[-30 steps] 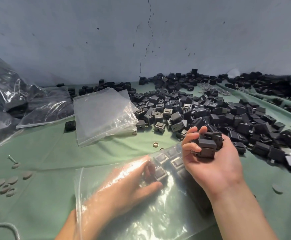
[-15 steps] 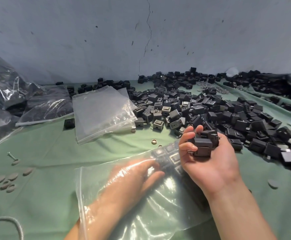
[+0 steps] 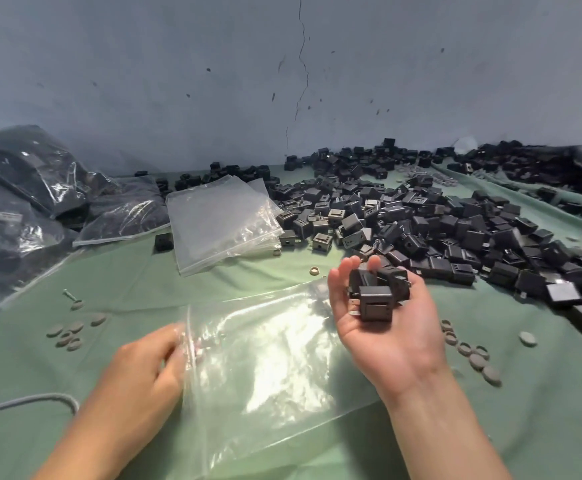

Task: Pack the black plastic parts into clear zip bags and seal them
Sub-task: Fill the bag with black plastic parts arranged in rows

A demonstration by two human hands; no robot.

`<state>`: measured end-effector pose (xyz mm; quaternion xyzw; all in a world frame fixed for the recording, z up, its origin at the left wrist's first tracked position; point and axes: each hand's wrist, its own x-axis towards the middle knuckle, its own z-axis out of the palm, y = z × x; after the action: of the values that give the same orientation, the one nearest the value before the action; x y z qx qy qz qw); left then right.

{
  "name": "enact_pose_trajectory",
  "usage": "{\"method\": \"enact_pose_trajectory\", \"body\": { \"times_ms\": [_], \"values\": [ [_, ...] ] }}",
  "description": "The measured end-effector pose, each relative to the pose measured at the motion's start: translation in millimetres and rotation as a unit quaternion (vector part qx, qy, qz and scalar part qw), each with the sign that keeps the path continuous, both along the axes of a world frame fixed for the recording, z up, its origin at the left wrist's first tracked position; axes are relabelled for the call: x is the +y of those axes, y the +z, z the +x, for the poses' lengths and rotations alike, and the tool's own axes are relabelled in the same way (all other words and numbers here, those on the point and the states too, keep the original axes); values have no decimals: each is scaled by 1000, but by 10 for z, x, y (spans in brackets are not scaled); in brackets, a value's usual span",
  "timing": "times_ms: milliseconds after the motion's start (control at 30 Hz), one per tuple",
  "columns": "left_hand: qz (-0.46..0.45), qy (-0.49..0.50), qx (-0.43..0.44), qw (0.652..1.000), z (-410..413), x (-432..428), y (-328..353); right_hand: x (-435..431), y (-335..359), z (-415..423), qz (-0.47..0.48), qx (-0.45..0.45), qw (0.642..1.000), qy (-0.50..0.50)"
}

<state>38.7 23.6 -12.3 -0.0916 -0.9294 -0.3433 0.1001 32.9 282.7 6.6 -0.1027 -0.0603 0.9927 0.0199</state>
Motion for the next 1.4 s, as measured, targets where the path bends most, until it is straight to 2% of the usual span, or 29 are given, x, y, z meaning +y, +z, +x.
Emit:
{"method": "enact_pose_trajectory", "body": {
  "times_ms": [100,200,367,467,533,600,700,767,833,933,1000,1067,1167,1400],
  "values": [
    [57,66,118,989,227,44,130,-99,8,73,12,10,1000,18],
    [86,-12,176,980,402,335,260,-233,0,158,29,7,999,34],
    [36,-151,109,982,523,743,101,-566,-45,351,99,17,993,66],
    [84,-143,99,981,569,787,17,-650,-78,443,117,3,991,65],
    [111,-132,104,979,602,749,27,-628,-73,476,82,-6,995,61],
    [144,-99,107,979,588,627,65,-558,-69,500,48,-13,998,47],
    [166,40,93,981,466,184,51,-392,-59,516,39,-19,999,23],
    [98,143,45,984,400,-110,-42,-254,-48,528,39,-16,999,11],
    [29,179,1,983,345,-218,-178,-136,-35,530,42,-12,999,5],
    [-5,94,-13,995,266,-78,-298,-40,-15,536,40,-10,999,-5],
    [-67,30,-21,997,203,85,-310,-14,-8,534,35,-9,999,-9],
    [-104,7,-31,994,138,217,-320,6,-5,519,32,-10,999,-10],
    [-88,-5,-67,994,87,277,-318,56,-16,489,35,-10,999,-14],
    [-96,-113,-106,983,15,203,-171,271,-22,340,24,-17,999,-34]
  ]
}}
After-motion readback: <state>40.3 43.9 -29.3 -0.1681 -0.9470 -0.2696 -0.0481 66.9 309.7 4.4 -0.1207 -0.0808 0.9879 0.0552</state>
